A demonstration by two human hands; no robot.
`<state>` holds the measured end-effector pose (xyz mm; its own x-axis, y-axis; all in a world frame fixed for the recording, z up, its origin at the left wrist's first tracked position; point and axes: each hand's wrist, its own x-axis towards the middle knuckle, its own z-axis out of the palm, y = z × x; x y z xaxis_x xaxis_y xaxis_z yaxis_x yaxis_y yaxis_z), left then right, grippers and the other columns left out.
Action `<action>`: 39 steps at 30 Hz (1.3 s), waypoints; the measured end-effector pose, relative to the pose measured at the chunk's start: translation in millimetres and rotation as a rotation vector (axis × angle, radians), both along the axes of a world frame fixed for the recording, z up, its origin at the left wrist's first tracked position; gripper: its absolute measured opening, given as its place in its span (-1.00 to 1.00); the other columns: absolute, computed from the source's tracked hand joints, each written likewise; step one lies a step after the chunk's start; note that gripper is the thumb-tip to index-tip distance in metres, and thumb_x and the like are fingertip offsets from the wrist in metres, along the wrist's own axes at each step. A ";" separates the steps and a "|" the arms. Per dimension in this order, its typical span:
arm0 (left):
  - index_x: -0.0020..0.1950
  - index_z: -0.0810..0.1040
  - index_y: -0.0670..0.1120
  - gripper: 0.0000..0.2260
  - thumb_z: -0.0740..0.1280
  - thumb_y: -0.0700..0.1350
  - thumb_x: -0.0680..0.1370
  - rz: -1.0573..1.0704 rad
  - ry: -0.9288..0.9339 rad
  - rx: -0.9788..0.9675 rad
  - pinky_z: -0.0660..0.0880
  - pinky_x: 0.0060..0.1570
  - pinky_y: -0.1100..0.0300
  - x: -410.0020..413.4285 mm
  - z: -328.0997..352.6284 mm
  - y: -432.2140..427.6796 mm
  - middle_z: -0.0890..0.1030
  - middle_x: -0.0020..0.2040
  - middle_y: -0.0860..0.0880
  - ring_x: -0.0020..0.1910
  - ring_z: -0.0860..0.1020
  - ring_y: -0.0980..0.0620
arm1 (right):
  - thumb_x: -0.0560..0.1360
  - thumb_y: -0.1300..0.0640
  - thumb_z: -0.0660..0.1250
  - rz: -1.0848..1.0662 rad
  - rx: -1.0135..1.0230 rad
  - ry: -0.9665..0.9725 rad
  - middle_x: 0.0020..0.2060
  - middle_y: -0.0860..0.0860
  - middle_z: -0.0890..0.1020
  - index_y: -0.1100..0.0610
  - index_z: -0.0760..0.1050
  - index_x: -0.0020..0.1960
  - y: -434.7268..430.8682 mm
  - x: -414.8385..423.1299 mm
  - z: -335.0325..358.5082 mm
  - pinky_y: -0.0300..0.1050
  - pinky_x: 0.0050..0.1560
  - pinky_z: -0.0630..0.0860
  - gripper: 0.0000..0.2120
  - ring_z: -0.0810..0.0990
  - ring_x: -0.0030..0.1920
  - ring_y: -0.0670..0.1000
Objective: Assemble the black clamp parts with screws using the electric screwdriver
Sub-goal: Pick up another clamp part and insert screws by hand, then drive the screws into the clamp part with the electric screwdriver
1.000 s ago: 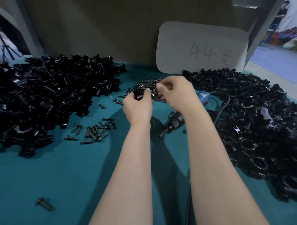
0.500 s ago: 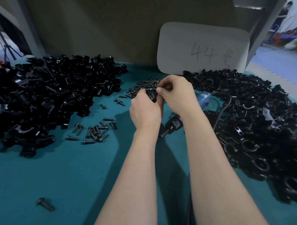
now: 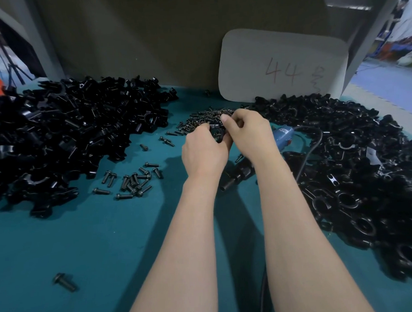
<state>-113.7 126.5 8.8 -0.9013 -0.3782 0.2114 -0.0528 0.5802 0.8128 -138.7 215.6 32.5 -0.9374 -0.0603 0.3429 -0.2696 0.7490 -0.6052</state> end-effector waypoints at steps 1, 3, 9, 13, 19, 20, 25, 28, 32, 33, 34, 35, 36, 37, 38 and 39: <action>0.20 0.54 -0.17 -0.59 0.35 0.11 0.52 -0.002 -0.008 0.008 0.54 -0.06 -0.01 -0.5 -0.5 -0.5 0.64 -0.01 -0.12 -0.01 0.58 -0.18 | 0.59 -0.06 0.21 0.000 -0.022 -0.012 -0.41 -0.09 0.43 0.11 0.42 -0.21 -0.2 0.1 -0.7 -0.14 -0.26 0.26 -0.70 0.40 -0.30 -0.05; 0.17 0.56 -0.12 -0.66 0.36 0.08 0.52 -0.008 -0.017 0.072 0.56 -0.05 0.00 -1.0 -1.3 -0.5 0.65 -0.02 -0.08 -0.01 0.59 -0.13 | 0.57 -0.13 0.21 -0.028 -0.093 -0.033 -0.42 -0.11 0.44 0.09 0.44 -0.22 -0.5 2.1 -0.8 -0.16 -0.31 0.27 -0.67 0.40 -0.33 -0.10; -0.17 0.50 -0.07 -0.88 0.39 -0.11 0.54 0.016 -0.017 0.911 0.59 -0.24 0.22 -2.7 -1.7 -9.9 0.62 -0.22 -0.05 -0.27 0.66 0.03 | 0.54 -0.26 0.17 -0.425 0.042 -0.300 0.36 0.19 0.32 0.13 0.34 0.37 28.9 -0.7 -1.2 0.09 0.24 0.35 -0.42 0.38 0.30 0.26; 0.06 0.50 -0.17 -0.85 0.39 -0.16 0.55 0.021 -0.038 1.234 0.58 -0.29 0.31 -2.4 0.3 -14.1 0.62 -0.04 -0.15 -0.34 0.63 0.06 | 0.49 -0.25 0.27 -0.349 0.243 -0.483 0.45 0.17 0.20 0.08 0.21 0.47 30.4 -1.4 -3.5 0.06 0.20 0.39 -0.32 0.39 0.32 0.27; 0.42 0.34 -0.24 -0.52 0.39 -0.16 0.55 -0.004 -0.037 1.270 0.60 -0.23 0.29 -2.8 -1.7 -11.0 0.60 0.01 -0.15 -0.31 0.63 0.05 | 0.47 -0.20 0.31 -0.420 0.262 -0.429 0.48 0.12 0.14 0.03 0.21 0.46 21.1 -3.6 -17.7 0.06 0.23 0.34 -0.34 0.41 0.29 0.26; 0.36 0.39 -0.24 -0.58 0.39 -0.16 0.55 -0.001 -0.047 1.269 0.60 -0.25 0.29 -3.4 -2.0 -11.7 0.61 0.04 -0.18 -0.31 0.63 0.05 | 0.46 -0.17 0.33 -0.442 0.235 -0.414 0.46 0.14 0.16 0.05 0.22 0.44 20.7 -3.9 -19.0 0.06 0.23 0.33 -0.36 0.42 0.27 0.26; 0.02 0.47 -0.16 -0.86 0.39 -0.16 0.55 0.006 -0.072 1.282 0.59 -0.29 0.29 -4.6 -3.5 -12.9 0.62 0.06 -0.21 -0.32 0.64 0.04 | 0.44 -0.12 0.38 -0.515 0.010 -0.388 0.38 0.25 0.27 0.21 0.18 0.44 26.9 -7.6 -16.2 0.04 0.19 0.38 -0.26 0.47 0.18 0.23; 0.15 0.45 -0.21 -0.77 0.38 -0.17 0.55 0.007 -0.069 1.297 0.60 -0.31 0.29 -5.3 -5.4 -12.9 0.61 0.06 -0.22 -0.32 0.63 0.03 | 0.41 -0.04 0.40 -0.488 -0.226 -0.312 0.24 0.21 0.44 0.24 0.29 0.35 32.7 -5.9 -7.6 -0.04 -0.01 0.44 -0.37 0.50 0.01 0.16; 0.01 0.46 -0.19 -0.87 0.37 -0.18 0.56 0.007 -0.065 1.303 0.58 -0.39 0.31 -6.3 -7.1 -14.9 0.59 0.01 -0.19 -0.32 0.62 0.03 | 0.41 0.15 0.39 -0.332 -0.910 -0.221 0.00 0.16 0.59 0.30 0.43 0.10 39.0 4.1 21.6 0.07 0.11 0.57 -0.66 0.61 -0.01 0.12; -0.05 0.46 -0.19 -0.89 0.36 -0.18 0.56 0.005 -0.059 1.304 0.54 -0.45 0.33 -6.0 -7.3 -15.0 0.59 0.02 -0.21 -0.32 0.61 0.03 | 0.42 0.21 0.39 -0.268 -1.111 -0.209 -0.03 0.17 0.59 0.27 0.44 0.03 40.2 7.2 29.4 0.10 0.11 0.58 -0.76 0.63 -0.01 0.13; -0.09 0.45 -0.19 -0.88 0.36 -0.19 0.57 0.007 -0.049 1.301 0.51 -0.50 0.34 -6.6 -7.9 -15.0 0.58 0.03 -0.23 -0.33 0.60 0.02 | 0.42 0.28 0.39 -0.200 -1.295 -0.209 -0.03 0.19 0.60 0.25 0.43 -0.03 41.0 9.3 35.2 0.09 0.08 0.59 -0.82 0.65 0.00 0.14; -0.12 0.45 -0.20 -0.87 0.36 -0.20 0.57 0.016 -0.036 1.288 0.51 -0.50 0.34 -6.7 -8.3 -14.4 0.58 0.03 -0.24 -0.34 0.59 0.02 | 0.42 0.34 0.39 -0.131 -1.451 -0.219 0.00 0.21 0.60 0.24 0.42 -0.05 41.4 11.4 39.0 0.06 0.07 0.60 -0.83 0.65 0.02 0.14; -0.11 0.47 -0.21 -0.87 0.37 -0.19 0.56 0.035 -0.028 1.242 0.55 -0.45 0.32 -7.4 -9.4 -13.7 0.58 0.02 -0.23 -0.35 0.59 0.03 | 0.42 0.37 0.39 -0.066 -1.570 -0.232 0.01 0.22 0.59 0.24 0.42 -0.06 41.4 12.9 40.1 0.03 0.09 0.59 -0.82 0.63 0.03 0.14; -0.06 0.48 -0.22 -0.87 0.38 -0.17 0.56 0.056 -0.026 1.164 0.60 -0.33 0.27 -8.2 -10.8 -12.8 0.59 0.00 -0.19 -0.35 0.60 0.03 | 0.42 0.40 0.38 -0.017 -1.648 -0.244 0.01 0.21 0.58 0.25 0.41 -0.06 40.2 14.2 39.9 0.04 0.13 0.57 -0.82 0.61 0.06 0.15; 0.02 0.49 -0.22 -0.84 0.39 -0.15 0.55 0.077 -0.022 1.064 0.63 -0.18 0.18 -8.6 -12.5 -11.7 0.61 -0.03 -0.15 -0.32 0.63 0.02 | 0.43 0.42 0.36 0.006 -1.690 -0.248 0.01 0.19 0.56 0.26 0.41 -0.06 39.0 13.8 38.8 0.08 0.17 0.54 -0.83 0.58 0.10 0.16; 0.08 0.50 -0.21 -0.79 0.39 -0.12 0.55 0.095 -0.017 0.956 0.63 -0.05 0.09 -9.3 -14.5 -11.1 0.62 -0.11 -0.09 -0.26 0.65 -0.01 | 0.44 0.43 0.34 0.007 -1.710 -0.242 0.00 0.18 0.54 0.26 0.41 -0.07 37.5 13.7 37.5 0.13 0.19 0.52 -0.84 0.56 0.13 0.17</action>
